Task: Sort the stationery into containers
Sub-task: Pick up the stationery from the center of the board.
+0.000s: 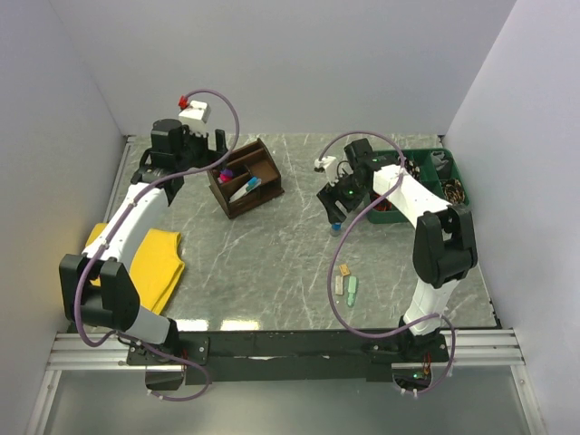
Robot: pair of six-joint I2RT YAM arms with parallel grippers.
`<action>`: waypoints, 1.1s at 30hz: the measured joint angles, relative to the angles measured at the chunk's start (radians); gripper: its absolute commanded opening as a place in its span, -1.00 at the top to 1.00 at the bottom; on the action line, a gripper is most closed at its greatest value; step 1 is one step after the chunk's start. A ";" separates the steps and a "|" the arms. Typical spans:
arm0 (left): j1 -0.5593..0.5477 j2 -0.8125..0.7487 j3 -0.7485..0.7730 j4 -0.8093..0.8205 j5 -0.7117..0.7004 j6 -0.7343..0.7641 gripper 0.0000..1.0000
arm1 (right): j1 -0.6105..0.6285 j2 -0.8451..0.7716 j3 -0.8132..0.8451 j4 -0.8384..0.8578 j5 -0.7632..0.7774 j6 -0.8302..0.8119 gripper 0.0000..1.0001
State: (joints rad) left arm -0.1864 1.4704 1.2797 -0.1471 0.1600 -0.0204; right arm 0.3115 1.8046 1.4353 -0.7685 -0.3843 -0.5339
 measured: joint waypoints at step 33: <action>0.031 0.017 0.000 -0.016 -0.052 0.002 -0.99 | 0.040 0.041 0.004 -0.047 0.021 -0.104 -0.20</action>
State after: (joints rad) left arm -0.1558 1.4876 1.2797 -0.1631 0.1078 -0.0189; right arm 0.3511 1.8458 1.4391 -0.8158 -0.3630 -0.6376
